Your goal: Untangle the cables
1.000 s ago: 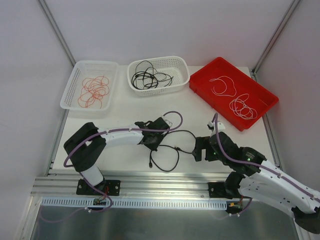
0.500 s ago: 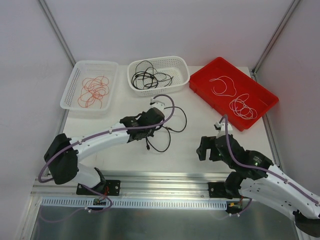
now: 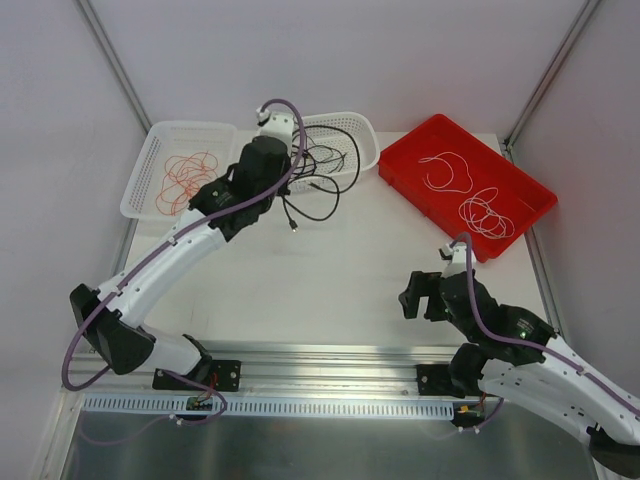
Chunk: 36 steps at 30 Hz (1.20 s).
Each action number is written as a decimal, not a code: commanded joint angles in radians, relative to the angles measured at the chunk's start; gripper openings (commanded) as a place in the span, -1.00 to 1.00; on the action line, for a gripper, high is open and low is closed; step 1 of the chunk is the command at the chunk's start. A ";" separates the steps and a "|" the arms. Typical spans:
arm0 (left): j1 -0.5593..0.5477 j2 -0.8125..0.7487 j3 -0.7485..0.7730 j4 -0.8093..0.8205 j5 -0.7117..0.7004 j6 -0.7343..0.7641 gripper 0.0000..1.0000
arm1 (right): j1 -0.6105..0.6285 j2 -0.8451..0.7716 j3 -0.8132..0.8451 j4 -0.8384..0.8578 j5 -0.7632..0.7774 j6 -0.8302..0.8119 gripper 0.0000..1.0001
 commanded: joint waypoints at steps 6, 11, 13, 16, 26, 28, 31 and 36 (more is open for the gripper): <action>0.111 0.166 0.320 0.081 0.054 0.194 -1.00 | 0.005 -0.007 0.002 -0.024 0.059 -0.025 0.94; 0.163 0.332 0.479 0.129 0.086 0.280 -1.00 | 0.005 -0.007 -0.001 -0.029 0.056 -0.028 0.94; 0.190 0.402 0.510 0.176 0.109 0.320 -1.00 | 0.005 -0.010 -0.001 -0.033 0.056 -0.029 0.94; 0.217 0.498 0.564 0.242 0.146 0.366 -1.00 | 0.003 -0.012 0.001 -0.040 0.057 -0.034 0.94; 0.296 0.806 0.696 0.334 0.331 0.386 -1.00 | 0.005 -0.016 -0.013 -0.049 0.077 -0.039 0.94; 0.304 0.849 0.682 0.334 0.365 0.372 -1.00 | 0.005 -0.006 -0.010 -0.047 0.080 -0.040 0.94; 0.325 0.888 0.648 0.334 0.456 0.296 -1.00 | 0.005 0.016 -0.007 -0.044 0.080 -0.048 0.94; 0.358 0.940 0.622 0.325 0.524 0.188 -0.74 | 0.005 0.048 -0.009 -0.026 0.070 -0.060 0.94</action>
